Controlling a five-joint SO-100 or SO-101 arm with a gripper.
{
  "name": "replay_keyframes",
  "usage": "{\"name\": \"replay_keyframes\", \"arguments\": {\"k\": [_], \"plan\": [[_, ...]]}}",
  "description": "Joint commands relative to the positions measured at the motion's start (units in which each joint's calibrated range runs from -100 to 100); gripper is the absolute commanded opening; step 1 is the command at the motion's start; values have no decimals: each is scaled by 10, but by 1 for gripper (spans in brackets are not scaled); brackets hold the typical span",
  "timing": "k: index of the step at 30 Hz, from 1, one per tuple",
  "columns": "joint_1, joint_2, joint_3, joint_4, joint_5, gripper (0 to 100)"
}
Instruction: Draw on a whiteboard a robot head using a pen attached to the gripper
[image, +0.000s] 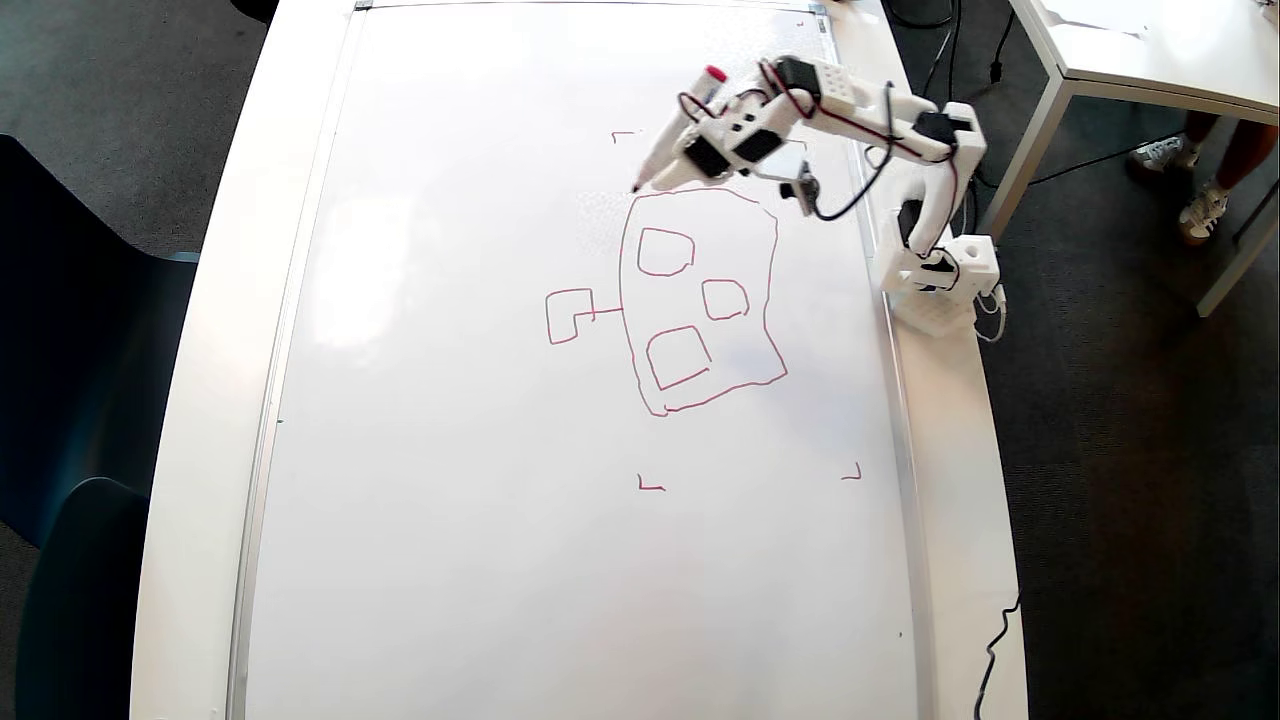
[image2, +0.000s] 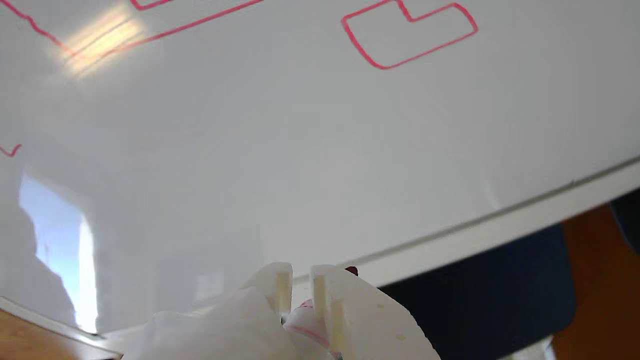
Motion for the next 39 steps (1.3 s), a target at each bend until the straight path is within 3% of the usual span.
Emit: {"name": "replay_keyframes", "arguments": {"k": [1,6,11,20,25,33,39], "plan": [[-5,-180,114,-4,-79,1],[-5,-344,277,-86,-173,1],[-5,-482,454,-338,-255,1],[0,-617,655,-644,-295,1],[39,-747,816,-828,-351,1],[33,-907,972,-984,-371,1],[29,-910,1053,-1280,-373,1]]}}
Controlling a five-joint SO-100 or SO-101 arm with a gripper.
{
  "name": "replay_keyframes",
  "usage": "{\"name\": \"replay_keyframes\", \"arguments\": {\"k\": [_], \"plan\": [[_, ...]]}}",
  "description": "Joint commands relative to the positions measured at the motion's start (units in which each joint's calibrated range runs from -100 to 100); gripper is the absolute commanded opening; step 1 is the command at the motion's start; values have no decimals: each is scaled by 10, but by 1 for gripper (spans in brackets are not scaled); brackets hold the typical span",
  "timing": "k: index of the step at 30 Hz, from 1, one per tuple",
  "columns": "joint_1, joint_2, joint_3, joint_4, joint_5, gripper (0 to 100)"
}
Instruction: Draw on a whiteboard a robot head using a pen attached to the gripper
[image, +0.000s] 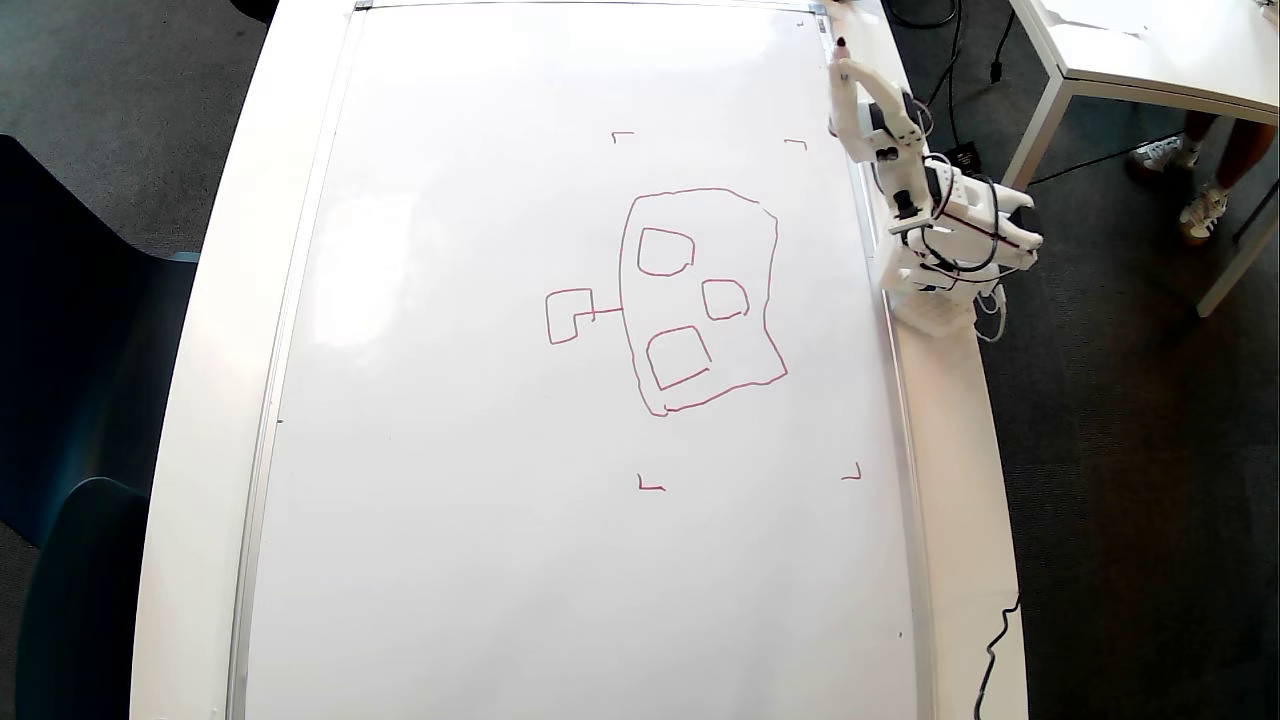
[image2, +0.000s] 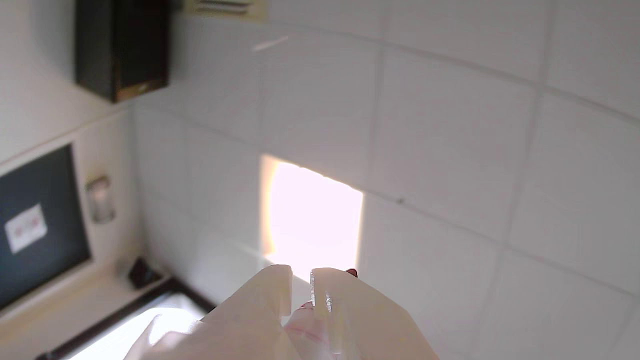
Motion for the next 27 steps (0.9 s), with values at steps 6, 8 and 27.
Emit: {"name": "replay_keyframes", "arguments": {"k": [6,8,27], "plan": [[0,-16,37,-297,-2,1],[0,-17,37,-331,-2,1],[0,-26,37,-543,-3,1]]}}
